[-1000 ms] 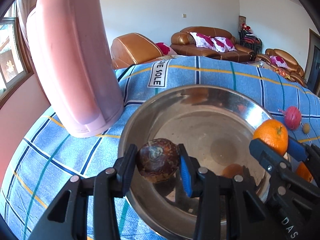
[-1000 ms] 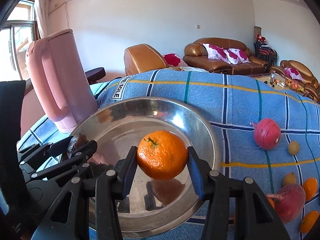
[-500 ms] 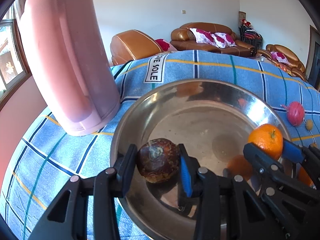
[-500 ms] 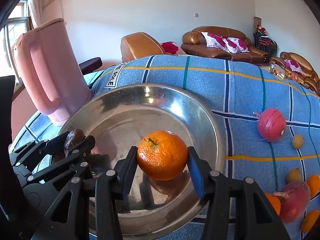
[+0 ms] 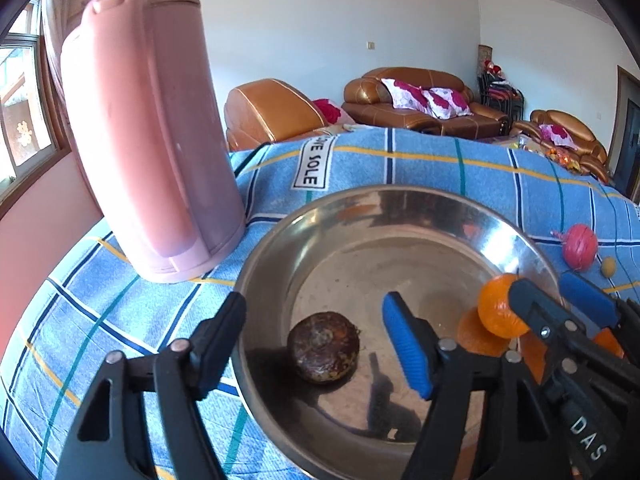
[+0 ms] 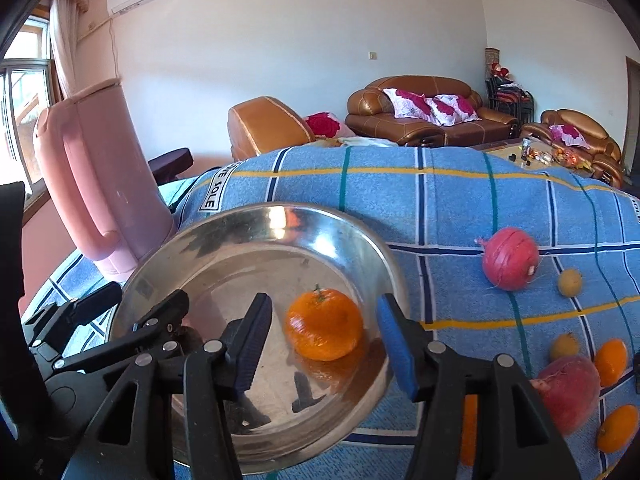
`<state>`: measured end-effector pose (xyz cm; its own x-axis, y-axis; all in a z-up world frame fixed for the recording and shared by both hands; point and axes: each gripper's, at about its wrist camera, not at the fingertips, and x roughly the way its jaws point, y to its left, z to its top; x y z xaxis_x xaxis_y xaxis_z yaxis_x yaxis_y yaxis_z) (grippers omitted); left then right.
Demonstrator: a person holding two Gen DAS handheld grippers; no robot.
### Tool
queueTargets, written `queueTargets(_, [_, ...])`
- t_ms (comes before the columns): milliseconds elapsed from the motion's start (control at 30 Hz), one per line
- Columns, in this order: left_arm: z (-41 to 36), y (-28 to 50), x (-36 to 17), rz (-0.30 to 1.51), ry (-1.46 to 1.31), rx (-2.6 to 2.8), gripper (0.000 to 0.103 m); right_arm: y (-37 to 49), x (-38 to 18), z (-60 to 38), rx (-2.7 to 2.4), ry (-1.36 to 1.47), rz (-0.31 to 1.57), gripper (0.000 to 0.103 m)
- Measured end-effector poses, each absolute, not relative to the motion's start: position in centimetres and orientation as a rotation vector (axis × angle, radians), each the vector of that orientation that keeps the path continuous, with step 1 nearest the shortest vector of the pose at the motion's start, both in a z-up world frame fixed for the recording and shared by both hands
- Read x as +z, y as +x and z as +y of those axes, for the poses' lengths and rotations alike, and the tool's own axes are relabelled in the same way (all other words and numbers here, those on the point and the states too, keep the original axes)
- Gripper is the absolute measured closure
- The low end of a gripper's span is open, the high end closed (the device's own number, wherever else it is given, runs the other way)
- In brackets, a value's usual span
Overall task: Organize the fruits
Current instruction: 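Open both grippers to drop the brown fruit and orange into the bowl, then withdraw both grippers from the bowl toward the remaining fruit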
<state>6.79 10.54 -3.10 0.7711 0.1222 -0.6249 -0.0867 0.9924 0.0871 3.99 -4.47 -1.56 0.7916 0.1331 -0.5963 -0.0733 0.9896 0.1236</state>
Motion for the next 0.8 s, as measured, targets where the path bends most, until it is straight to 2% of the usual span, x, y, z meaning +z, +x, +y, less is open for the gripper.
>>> queueTargets(33, [10.5, 6.5, -2.8, 0.656, 0.059, 0.127, 0.017, 3.8, -1.4, -4.7, 0.094, 0.094, 0.632, 0.037])
queueTargets(133, [10.6, 5.5, -2.0, 0.577, 0.059, 0.158, 0.001, 3.0, -0.7, -5.4, 0.052, 0.095, 0.570, 0.033])
queueTargets(167, [10.5, 5.3, -1.7, 0.553, 0.058, 0.165, 0.000, 2.8, -0.5, -5.5, 0.040, 0.093, 0.554, 0.033])
queueTargets(300, [10.2, 4.6, -1.2, 0.497, 0.081, 0.166, 0.000, 1.9, -0.2, -5.9, 0.005, 0.058, 0.518, 0.029])
queueTargets(800, [7.9, 1.4, -1.4, 0.498, 0.080, 0.163, 0.000, -2.1, -0.1, -10.7, -0.070, 0.088, 0.525, 0.029])
